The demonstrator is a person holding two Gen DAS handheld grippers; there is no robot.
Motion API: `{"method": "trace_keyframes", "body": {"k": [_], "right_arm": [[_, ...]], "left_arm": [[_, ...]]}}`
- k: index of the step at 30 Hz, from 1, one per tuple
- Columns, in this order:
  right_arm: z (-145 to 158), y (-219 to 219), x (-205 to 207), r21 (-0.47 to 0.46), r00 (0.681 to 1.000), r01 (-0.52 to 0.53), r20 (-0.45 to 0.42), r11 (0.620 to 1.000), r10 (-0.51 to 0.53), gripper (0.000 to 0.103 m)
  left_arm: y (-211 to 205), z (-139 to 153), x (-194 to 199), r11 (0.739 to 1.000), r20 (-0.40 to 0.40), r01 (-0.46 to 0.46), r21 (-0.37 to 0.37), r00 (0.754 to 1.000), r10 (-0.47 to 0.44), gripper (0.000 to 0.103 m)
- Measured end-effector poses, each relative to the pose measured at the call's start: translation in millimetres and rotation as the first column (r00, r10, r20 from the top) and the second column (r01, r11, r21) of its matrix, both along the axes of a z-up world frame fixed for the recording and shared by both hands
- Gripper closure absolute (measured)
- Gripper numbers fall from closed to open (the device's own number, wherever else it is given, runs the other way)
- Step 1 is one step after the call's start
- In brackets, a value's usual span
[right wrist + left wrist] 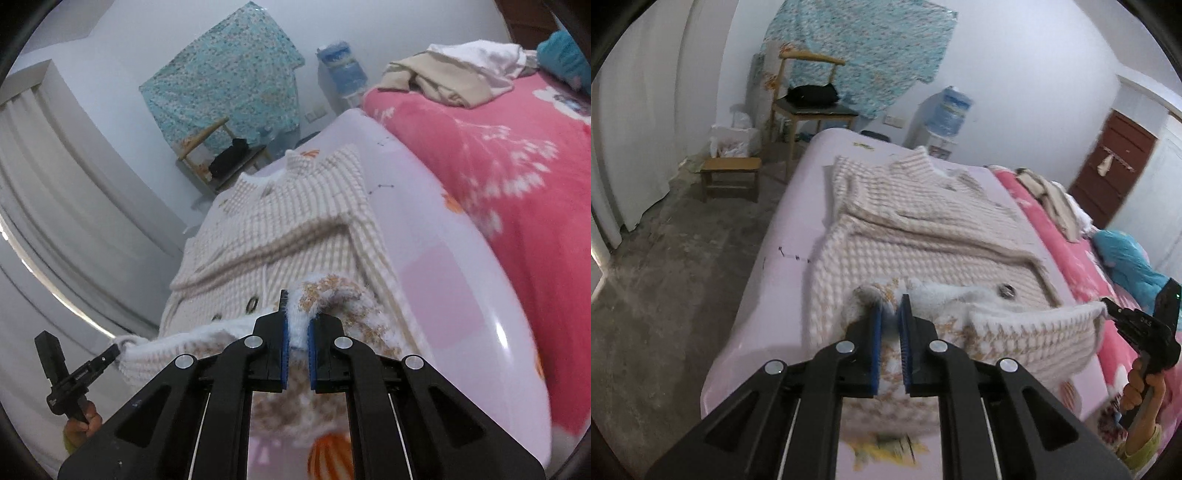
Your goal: Fold large clothes
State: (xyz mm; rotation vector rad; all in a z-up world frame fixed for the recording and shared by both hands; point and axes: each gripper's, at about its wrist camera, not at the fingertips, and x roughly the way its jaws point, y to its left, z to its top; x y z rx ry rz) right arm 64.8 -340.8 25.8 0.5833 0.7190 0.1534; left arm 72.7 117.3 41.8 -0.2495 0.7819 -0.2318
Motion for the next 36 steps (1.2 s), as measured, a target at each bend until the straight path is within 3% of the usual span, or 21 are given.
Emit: {"method": "trace_keyframes", "body": {"k": [5,10,12,15,16,17,20,24,27,30,32,36], "right_arm": [[-36,-6,58,0.027,0.999,0.006,-0.050,1.000,-0.004,0.097],[-64,-6,82,-0.004,0.995,0.001,-0.100,1.000,-0.001,0.097],[-61,-5,82,-0.029,0.995,0.003,-0.101,1.000,-0.006,0.097],[-50,-12,68,0.001,0.996,-0.003,-0.090,1.000,0.003,0.078],[-46,-15,62,0.008,0.997,0.009,-0.080,1.000,-0.009,0.058],[-41,-18,56,0.012,0.998,0.019,-0.063,1.000,-0.019,0.045],[-23,-23,23,-0.001,0.999,0.027,-0.026,1.000,-0.027,0.039],[-27,-26,-19,0.026,0.996,0.025,-0.084,0.999,-0.023,0.038],[-42,-26,-40,0.067,0.988,0.051,-0.147,0.996,-0.041,0.038],[-63,-29,-41,0.111,0.977,0.084,-0.203,0.990,-0.060,0.038],[-65,-30,-36,0.119,0.980,0.090,-0.186,0.989,-0.067,0.041],[-65,-30,-23,0.117,0.979,0.123,-0.180,0.985,-0.101,0.039]], "left_arm": [[-1,-26,53,0.999,-0.029,-0.039,0.031,0.999,0.040,0.093],[-3,-43,81,0.998,-0.046,-0.047,0.030,0.998,0.048,0.091],[2,-42,83,0.997,-0.061,-0.076,0.019,0.995,0.077,0.063],[17,-28,76,0.994,-0.015,-0.102,-0.041,0.995,0.102,0.053],[22,-22,69,0.993,-0.009,-0.106,-0.059,0.994,0.106,0.051],[24,-19,63,0.993,-0.008,-0.098,-0.072,0.995,0.098,0.051],[24,-13,37,0.994,-0.029,-0.026,-0.102,0.999,0.023,0.050],[19,-25,-6,0.978,-0.085,0.070,-0.198,0.992,-0.089,0.048],[20,-48,-23,0.958,-0.155,0.038,-0.284,0.984,-0.085,0.045],[31,-79,-20,0.925,-0.233,-0.050,-0.376,0.972,-0.042,0.045],[44,-93,-12,0.867,-0.253,-0.108,-0.486,0.967,-0.021,0.045],[57,-103,0,0.777,-0.283,-0.186,-0.601,0.959,0.011,0.044]]}}
